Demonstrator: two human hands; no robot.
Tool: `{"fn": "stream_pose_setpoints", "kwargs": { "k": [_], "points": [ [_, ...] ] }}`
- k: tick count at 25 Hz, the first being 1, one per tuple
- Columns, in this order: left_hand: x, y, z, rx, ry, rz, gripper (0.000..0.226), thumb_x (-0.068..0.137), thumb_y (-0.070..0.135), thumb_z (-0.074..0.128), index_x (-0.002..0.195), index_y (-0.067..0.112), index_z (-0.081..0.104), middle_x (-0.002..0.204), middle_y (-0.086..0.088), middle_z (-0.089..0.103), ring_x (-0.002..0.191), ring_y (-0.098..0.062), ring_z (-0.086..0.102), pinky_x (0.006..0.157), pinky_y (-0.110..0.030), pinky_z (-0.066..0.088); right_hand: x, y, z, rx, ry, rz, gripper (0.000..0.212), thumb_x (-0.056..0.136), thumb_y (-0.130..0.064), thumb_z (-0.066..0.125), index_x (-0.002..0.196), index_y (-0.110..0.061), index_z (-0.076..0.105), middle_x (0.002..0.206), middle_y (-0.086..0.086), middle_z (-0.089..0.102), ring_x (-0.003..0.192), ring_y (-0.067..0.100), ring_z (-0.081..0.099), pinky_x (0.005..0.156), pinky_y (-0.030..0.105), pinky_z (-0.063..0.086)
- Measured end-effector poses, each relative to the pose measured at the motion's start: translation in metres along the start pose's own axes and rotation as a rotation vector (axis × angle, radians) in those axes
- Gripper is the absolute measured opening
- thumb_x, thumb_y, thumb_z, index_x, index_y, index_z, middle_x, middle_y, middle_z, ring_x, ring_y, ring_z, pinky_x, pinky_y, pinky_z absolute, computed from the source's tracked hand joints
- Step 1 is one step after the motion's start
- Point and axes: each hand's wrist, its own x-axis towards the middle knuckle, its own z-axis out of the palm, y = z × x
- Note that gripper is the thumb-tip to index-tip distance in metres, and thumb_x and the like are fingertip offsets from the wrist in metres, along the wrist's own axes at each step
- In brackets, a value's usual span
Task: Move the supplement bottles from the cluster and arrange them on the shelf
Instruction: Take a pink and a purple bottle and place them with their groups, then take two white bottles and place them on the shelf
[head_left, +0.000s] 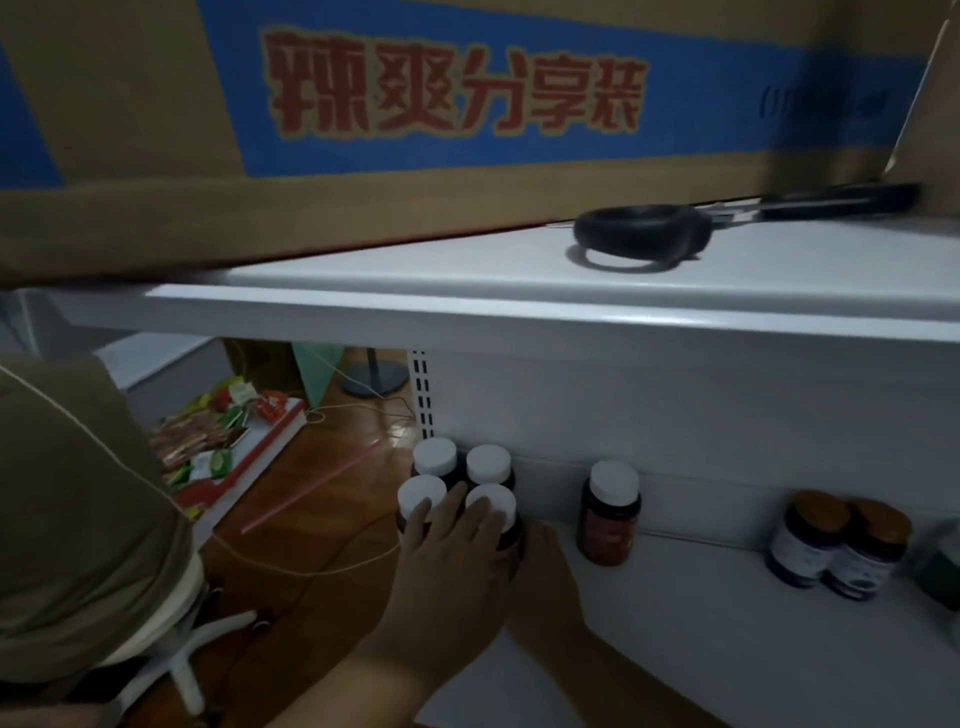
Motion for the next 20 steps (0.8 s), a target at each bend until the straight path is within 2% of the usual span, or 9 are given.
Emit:
{"fn": "stream_pose_setpoints", "kwargs": {
  "k": [2, 5, 9, 10, 12, 15, 17, 18, 20],
  "points": [
    [0.0, -0.003, 0.002, -0.014, -0.004, -0.015, 0.052, 0.059, 0.043, 0.062, 0.107, 0.028, 0.051, 0.11, 0.008, 0.069, 0.107, -0.017, 0.064, 0.088, -0.04, 0.051, 0.002, 0.001, 0.001, -0.055, -0.031, -0.01, 0.069, 0.064, -0.063, 0.043, 0.113, -0.017, 0.056, 0.108, -0.002, 0.058, 0.094, 0.008, 0.05, 0.073, 0.01, 0.033],
    [0.001, -0.002, -0.004, -0.017, -0.035, -0.026, 0.048, 0.067, 0.048, 0.051, 0.109, 0.025, 0.052, 0.116, 0.001, 0.067, 0.109, -0.022, 0.063, 0.09, -0.044, 0.05, -0.015, 0.007, -0.018, -0.218, -0.177, -0.134, 0.062, 0.073, -0.064, 0.044, 0.12, -0.025, 0.052, 0.117, -0.013, 0.055, 0.108, 0.005, 0.05, 0.085, 0.005, 0.034],
    [0.031, 0.034, -0.022, -0.011, -0.175, 0.0, 0.074, 0.072, 0.057, 0.02, 0.128, 0.017, 0.048, 0.146, -0.012, 0.041, 0.138, -0.032, 0.032, 0.112, -0.056, 0.025, -0.053, 0.017, -0.096, -0.516, -0.125, -0.297, 0.067, 0.079, -0.047, 0.042, 0.134, -0.009, 0.04, 0.135, 0.003, 0.053, 0.125, 0.017, 0.051, 0.1, 0.025, 0.045],
    [0.042, 0.048, -0.026, -0.056, -0.201, 0.027, 0.084, 0.07, 0.063, 0.012, 0.135, 0.017, 0.042, 0.151, -0.01, 0.032, 0.142, -0.031, 0.023, 0.115, -0.056, 0.017, -0.059, 0.014, -0.12, -0.548, -0.157, -0.329, 0.068, 0.083, -0.042, 0.044, 0.14, -0.007, 0.032, 0.147, 0.008, 0.04, 0.136, 0.023, 0.038, 0.11, 0.034, 0.036],
    [0.061, 0.091, -0.032, -0.158, -0.187, 0.107, 0.093, 0.07, 0.075, 0.008, 0.14, 0.021, 0.035, 0.154, -0.006, 0.025, 0.144, -0.029, 0.015, 0.116, -0.056, 0.013, -0.072, 0.017, -0.175, -0.644, -0.252, -0.284, 0.072, 0.091, -0.041, 0.045, 0.149, -0.016, 0.008, 0.16, 0.004, 0.0, 0.146, 0.022, -0.002, 0.118, 0.034, 0.004],
    [0.074, 0.175, -0.043, -0.214, -0.322, 0.224, 0.102, 0.06, 0.083, 0.004, 0.146, 0.03, 0.018, 0.159, 0.002, 0.008, 0.146, -0.02, 0.002, 0.118, -0.045, 0.005, -0.106, 0.033, -0.257, -0.718, -0.208, -0.166, 0.073, 0.092, -0.045, 0.044, 0.149, -0.022, 0.005, 0.16, 0.0, -0.007, 0.146, 0.022, -0.012, 0.118, 0.037, -0.003],
    [0.075, 0.251, -0.053, -0.339, -0.339, 0.298, 0.1, 0.06, 0.083, 0.008, 0.142, 0.03, 0.027, 0.154, 0.003, 0.025, 0.142, -0.02, 0.019, 0.115, -0.038, 0.019, -0.144, 0.051, -0.314, -0.729, -0.154, -0.115, 0.071, 0.09, -0.043, 0.048, 0.148, -0.022, 0.014, 0.16, 0.004, 0.004, 0.146, 0.028, -0.002, 0.118, 0.04, 0.001],
    [0.077, 0.287, -0.051, -0.403, -0.337, 0.343, 0.086, 0.066, 0.078, 0.016, 0.134, 0.03, 0.039, 0.145, 0.004, 0.04, 0.131, -0.018, 0.036, 0.105, -0.03, 0.031, -0.164, 0.061, -0.34, -0.759, -0.123, -0.101, 0.069, 0.088, -0.041, 0.049, 0.147, -0.021, 0.02, 0.159, 0.008, 0.01, 0.145, 0.031, 0.004, 0.118, 0.043, 0.004],
    [0.081, 0.362, -0.058, -0.413, -0.413, 0.404, 0.058, 0.076, 0.07, 0.028, 0.111, 0.032, 0.055, 0.125, 0.003, 0.056, 0.102, -0.011, 0.05, 0.08, -0.019, 0.037, -0.204, 0.082, -0.395, -0.819, -0.072, -0.031, 0.069, 0.085, -0.039, 0.053, 0.145, -0.02, 0.025, 0.156, 0.014, 0.018, 0.143, 0.035, 0.011, 0.117, 0.047, 0.009]
  ]
}}
